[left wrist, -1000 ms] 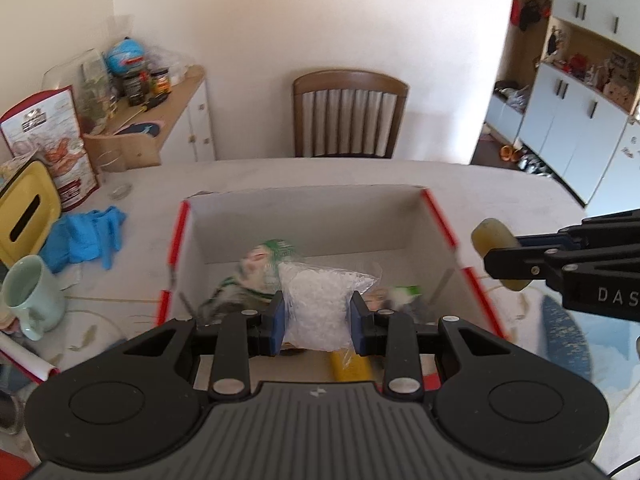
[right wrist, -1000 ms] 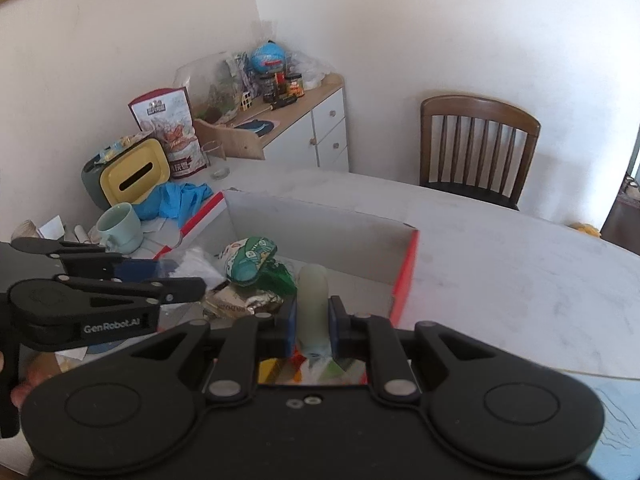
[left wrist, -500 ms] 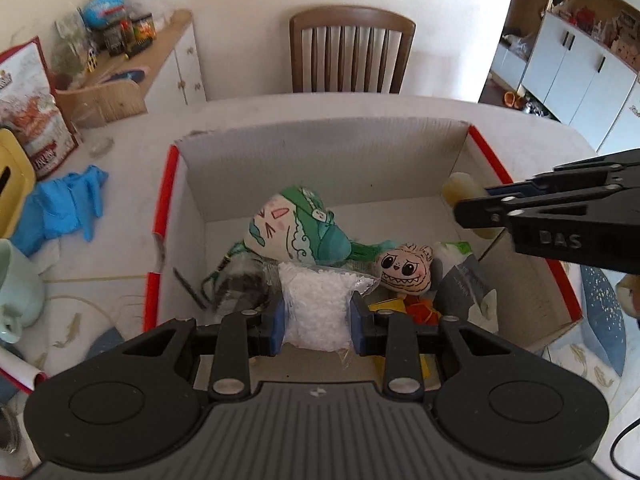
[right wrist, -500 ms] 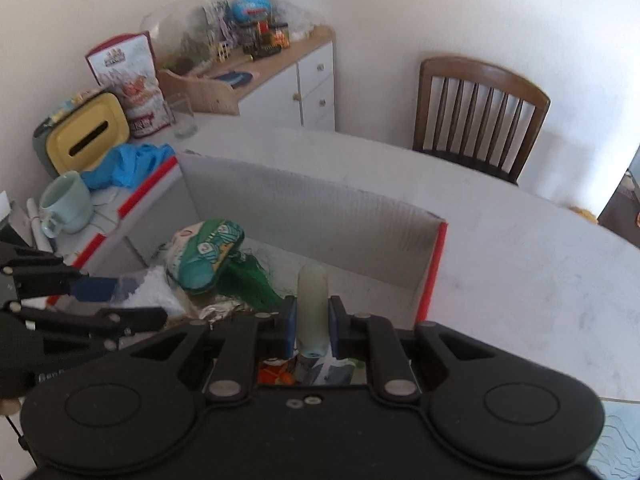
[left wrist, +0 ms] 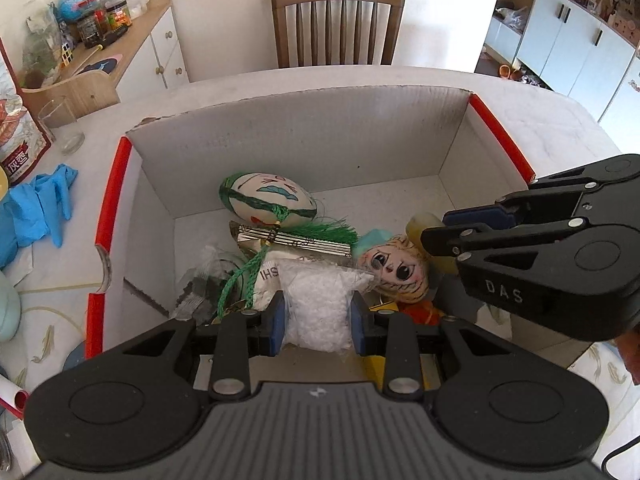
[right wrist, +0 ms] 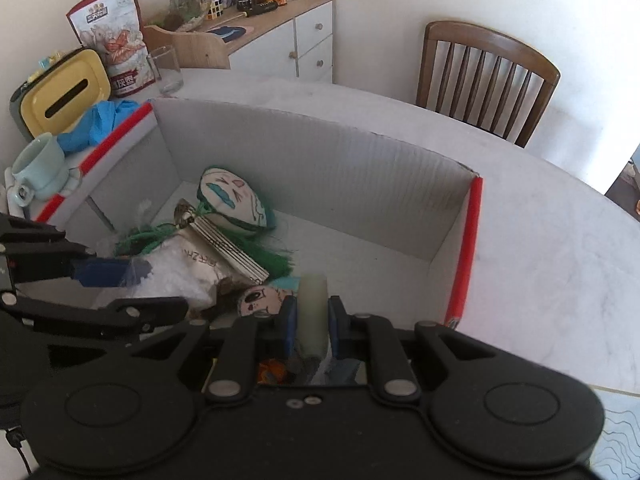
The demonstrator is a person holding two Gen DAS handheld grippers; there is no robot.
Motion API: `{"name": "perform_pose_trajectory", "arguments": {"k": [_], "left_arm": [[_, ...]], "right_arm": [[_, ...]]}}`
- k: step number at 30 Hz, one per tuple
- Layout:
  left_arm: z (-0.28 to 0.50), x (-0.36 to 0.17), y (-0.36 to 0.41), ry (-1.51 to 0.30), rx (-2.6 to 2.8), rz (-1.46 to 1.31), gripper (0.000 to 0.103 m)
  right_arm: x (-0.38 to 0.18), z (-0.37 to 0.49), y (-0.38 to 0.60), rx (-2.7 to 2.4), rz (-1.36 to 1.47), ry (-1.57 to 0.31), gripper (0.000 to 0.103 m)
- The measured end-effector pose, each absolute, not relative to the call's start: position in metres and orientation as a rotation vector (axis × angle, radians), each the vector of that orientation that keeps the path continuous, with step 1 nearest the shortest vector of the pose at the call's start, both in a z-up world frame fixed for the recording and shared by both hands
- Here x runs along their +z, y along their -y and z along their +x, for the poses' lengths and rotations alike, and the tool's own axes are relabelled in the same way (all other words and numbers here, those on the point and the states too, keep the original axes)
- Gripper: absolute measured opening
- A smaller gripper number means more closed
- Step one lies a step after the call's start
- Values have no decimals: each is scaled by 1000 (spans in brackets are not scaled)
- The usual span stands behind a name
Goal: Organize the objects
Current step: 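Open both grippers to drop the bead bag and cylinder into the box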
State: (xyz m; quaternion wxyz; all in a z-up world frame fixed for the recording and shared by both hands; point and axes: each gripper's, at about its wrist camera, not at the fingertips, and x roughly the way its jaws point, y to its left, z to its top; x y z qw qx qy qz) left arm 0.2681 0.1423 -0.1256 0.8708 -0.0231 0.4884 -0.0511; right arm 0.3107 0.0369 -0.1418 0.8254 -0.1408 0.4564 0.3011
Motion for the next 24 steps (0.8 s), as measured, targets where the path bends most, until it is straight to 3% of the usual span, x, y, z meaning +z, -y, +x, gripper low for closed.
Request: {"name": "perform_pose_trajectory", "arguments": {"k": [13, 14, 16, 18, 24], "left_arm": [[263, -122, -139, -996, -92, -36, 33], [262, -121, -139, -990, -90, -35, 34], [258, -117, -140, -972, -83, -36, 51], [252, -110, -142, -942, -77, -37, 59], [236, -91, -144, -881, -73, -45, 60]], "right_arm": [[-120, 307, -25, 685, -240, -944, 22], [-118, 307, -23, 689, -237, -942, 22], [-113, 304, -19, 702, -221, -937, 24], [-107, 300, -14, 711, -208, -932, 27], [-89, 285, 1, 739, -162, -893, 37]]}}
